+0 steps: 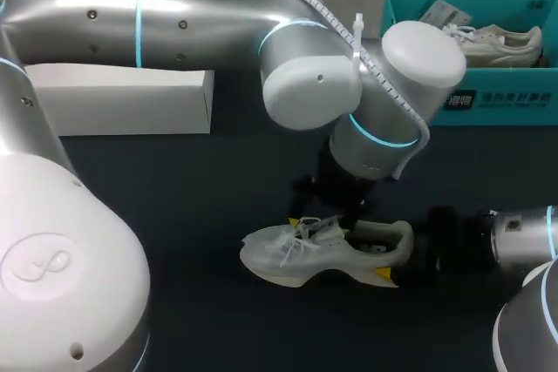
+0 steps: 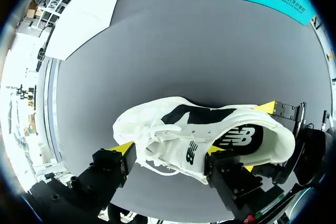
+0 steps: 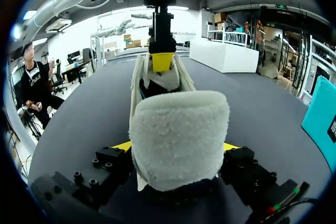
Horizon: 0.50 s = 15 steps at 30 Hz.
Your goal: Take the shoe out of the shoebox, open the shoe tongue, remove and reinsert the insole, then place the shoe into the shoebox
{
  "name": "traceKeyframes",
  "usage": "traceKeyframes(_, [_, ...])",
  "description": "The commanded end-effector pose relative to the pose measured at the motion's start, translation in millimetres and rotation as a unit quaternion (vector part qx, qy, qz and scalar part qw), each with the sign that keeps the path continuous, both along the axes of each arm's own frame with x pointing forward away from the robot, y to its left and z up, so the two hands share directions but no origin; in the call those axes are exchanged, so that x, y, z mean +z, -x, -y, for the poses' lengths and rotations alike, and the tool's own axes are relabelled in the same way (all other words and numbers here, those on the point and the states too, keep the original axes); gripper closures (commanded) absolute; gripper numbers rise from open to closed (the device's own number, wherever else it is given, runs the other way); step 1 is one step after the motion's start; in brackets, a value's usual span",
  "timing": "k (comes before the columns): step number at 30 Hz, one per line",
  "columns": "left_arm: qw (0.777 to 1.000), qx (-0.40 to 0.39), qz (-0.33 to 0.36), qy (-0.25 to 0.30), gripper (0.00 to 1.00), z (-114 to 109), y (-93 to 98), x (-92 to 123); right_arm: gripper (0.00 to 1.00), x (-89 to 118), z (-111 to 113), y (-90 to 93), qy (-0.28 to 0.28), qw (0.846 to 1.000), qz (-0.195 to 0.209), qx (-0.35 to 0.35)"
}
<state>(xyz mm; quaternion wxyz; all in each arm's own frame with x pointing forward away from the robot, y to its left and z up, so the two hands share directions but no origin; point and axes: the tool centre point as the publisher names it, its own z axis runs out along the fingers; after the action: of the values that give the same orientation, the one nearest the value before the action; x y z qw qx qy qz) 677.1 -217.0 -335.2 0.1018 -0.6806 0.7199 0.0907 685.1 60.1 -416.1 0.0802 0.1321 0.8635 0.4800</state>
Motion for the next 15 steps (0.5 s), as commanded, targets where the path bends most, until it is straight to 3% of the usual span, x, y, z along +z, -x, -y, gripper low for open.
traceKeyframes(1, [1.0, 0.011, 0.007, 0.013, 0.79, 0, 4.5, -1, 1.0, -2, -1, -0.7, 0.003, 1.0, 0.0, -0.001])
traceKeyframes(7, [0.999, 0.006, 0.004, 0.042, 0.98, 2, 5.2, 4, 1.0, -2, -1, -0.7, 0.003, 1.0, 0.0, -0.001])
traceKeyframes(15, [0.999, 0.002, 0.003, 0.052, 1.0, 7, 5.9, 10, 1.0, -2, -1, -0.7, 0.003, 1.0, 0.0, -0.001])
